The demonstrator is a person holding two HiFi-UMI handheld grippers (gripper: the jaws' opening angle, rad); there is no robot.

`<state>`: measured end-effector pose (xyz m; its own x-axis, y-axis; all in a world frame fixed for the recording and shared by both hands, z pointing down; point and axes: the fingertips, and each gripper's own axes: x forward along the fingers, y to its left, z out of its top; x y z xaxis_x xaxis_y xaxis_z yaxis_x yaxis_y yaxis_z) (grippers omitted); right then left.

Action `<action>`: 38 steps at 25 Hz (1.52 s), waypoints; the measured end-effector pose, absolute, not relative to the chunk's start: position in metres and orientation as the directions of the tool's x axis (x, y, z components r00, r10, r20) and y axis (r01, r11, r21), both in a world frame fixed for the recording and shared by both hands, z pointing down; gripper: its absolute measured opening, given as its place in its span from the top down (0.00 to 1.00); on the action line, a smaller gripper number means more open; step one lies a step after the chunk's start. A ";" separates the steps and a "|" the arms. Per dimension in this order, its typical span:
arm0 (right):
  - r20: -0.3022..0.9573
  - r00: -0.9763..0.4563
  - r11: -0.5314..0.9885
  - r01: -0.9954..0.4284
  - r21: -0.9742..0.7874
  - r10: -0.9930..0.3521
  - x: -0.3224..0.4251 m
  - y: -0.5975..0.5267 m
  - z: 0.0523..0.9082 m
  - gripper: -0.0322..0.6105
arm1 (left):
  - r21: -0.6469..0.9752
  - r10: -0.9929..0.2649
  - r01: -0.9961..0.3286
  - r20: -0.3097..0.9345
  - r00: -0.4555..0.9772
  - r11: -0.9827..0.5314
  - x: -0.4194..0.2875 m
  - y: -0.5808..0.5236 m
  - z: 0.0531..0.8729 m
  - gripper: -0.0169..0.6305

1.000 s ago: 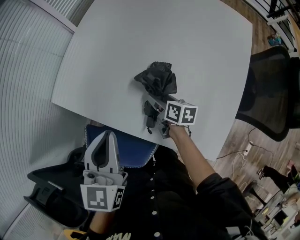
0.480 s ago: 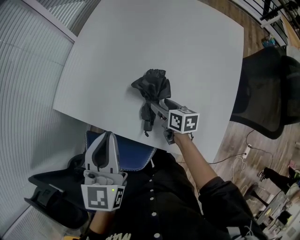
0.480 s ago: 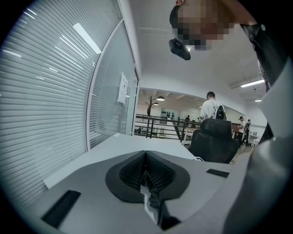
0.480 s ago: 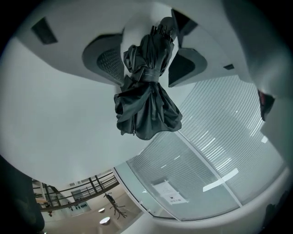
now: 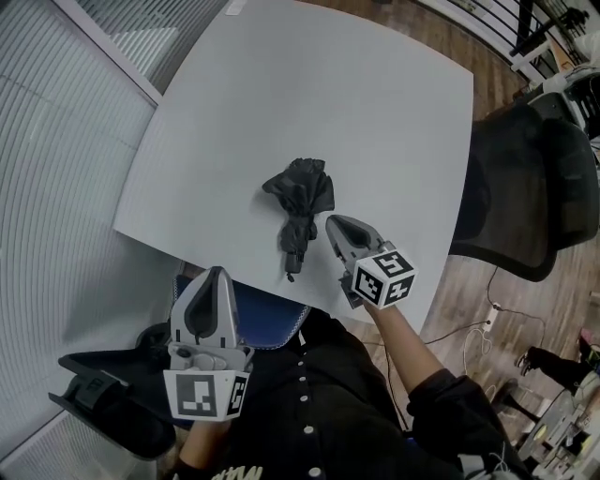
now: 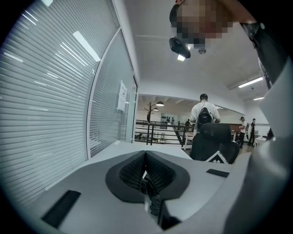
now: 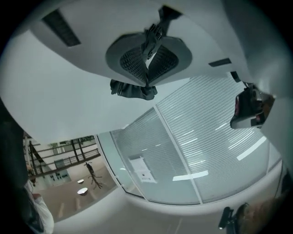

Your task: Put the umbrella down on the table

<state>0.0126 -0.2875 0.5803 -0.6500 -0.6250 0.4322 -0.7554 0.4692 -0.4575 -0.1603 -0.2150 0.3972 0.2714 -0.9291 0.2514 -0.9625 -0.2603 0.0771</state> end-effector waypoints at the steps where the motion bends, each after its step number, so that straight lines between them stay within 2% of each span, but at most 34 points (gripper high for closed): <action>1: 0.420 -0.655 0.508 -0.754 -0.417 -0.628 0.013 -0.285 0.569 0.89 | 0.074 -0.931 -0.963 0.245 0.269 -0.259 -0.160 -0.215 0.394 0.95; 4: 0.369 -0.675 0.591 -0.738 -0.325 -0.639 0.015 -0.278 0.533 0.89 | 0.065 -0.938 -0.964 0.223 0.267 -0.259 -0.160 -0.215 0.386 0.95; 7: 0.329 -0.678 0.612 -0.735 -0.293 -0.657 0.023 -0.272 0.501 0.90 | 0.059 -0.943 -0.964 0.204 0.264 -0.258 -0.160 -0.213 0.379 0.95; 16: 0.165 -0.586 0.538 -0.802 -0.260 -0.793 0.076 -0.276 0.414 0.90 | 0.030 -0.954 -0.965 0.146 0.263 -0.261 -0.156 -0.211 0.351 0.95; 25: 0.085 -0.479 0.462 -0.872 -0.159 -0.874 0.108 -0.267 0.353 0.90 | 0.011 -0.960 -0.966 0.103 0.259 -0.259 -0.160 -0.209 0.340 0.95; 31: -0.018 -0.434 0.433 -0.895 -0.108 -0.901 0.121 -0.252 0.309 0.90 | 0.008 -0.973 -0.974 0.053 0.226 -0.226 -0.173 -0.205 0.328 0.95; 38: -0.073 -0.393 0.398 -0.915 -0.072 -0.917 0.128 -0.247 0.282 0.90 | -0.014 -0.983 -0.983 0.001 0.183 -0.183 -0.203 -0.211 0.311 0.95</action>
